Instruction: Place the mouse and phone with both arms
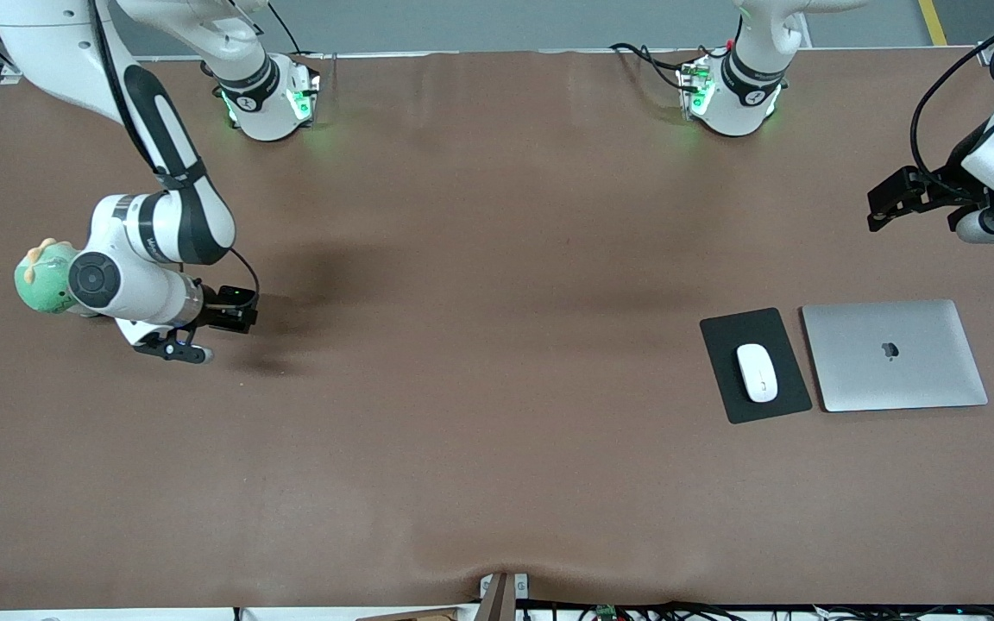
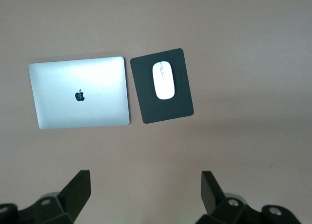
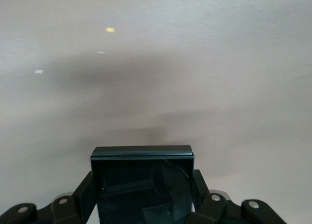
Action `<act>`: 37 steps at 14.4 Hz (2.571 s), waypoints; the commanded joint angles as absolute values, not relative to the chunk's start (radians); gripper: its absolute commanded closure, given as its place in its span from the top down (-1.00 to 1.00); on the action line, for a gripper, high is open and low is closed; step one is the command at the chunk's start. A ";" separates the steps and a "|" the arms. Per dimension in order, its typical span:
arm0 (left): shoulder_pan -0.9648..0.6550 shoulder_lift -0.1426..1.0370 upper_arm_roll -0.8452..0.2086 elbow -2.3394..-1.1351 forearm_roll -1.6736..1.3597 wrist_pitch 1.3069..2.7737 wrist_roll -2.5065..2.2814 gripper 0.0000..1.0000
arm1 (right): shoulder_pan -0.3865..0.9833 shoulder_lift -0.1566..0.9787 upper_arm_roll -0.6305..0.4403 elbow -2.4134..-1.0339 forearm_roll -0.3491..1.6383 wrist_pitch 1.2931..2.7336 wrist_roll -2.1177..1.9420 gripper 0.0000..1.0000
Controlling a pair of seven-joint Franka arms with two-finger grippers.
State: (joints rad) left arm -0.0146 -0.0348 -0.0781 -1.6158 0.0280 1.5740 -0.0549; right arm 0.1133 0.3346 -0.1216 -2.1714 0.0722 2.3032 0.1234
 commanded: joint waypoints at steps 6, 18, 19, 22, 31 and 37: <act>-0.009 -0.052 -0.080 -1.617 0.035 1.559 -0.026 1.00 | -0.050 0.321 -0.103 -2.264 0.055 2.419 -0.096 -1.00; -0.009 -0.052 -0.078 -1.614 0.035 1.559 -0.025 1.00 | -0.075 0.390 -0.103 -2.273 0.055 2.470 -0.189 0.98; -0.009 -0.052 -0.078 -1.612 0.037 1.559 -0.025 1.00 | -0.075 0.388 -0.101 -2.269 0.055 2.451 -0.183 1.00; -0.009 -0.049 -0.080 -1.611 0.043 1.559 -0.023 1.00 | -0.071 0.388 -0.100 -2.171 0.057 2.315 -0.176 1.00; -0.009 -0.043 -0.078 -1.588 0.040 1.559 -0.035 1.00 | -0.057 0.397 -0.094 -1.751 0.071 1.923 -0.186 1.00; -0.009 -0.035 -0.078 -1.575 0.040 1.557 -0.037 1.00 | -0.066 0.453 -0.098 -1.392 0.066 1.632 -0.187 1.00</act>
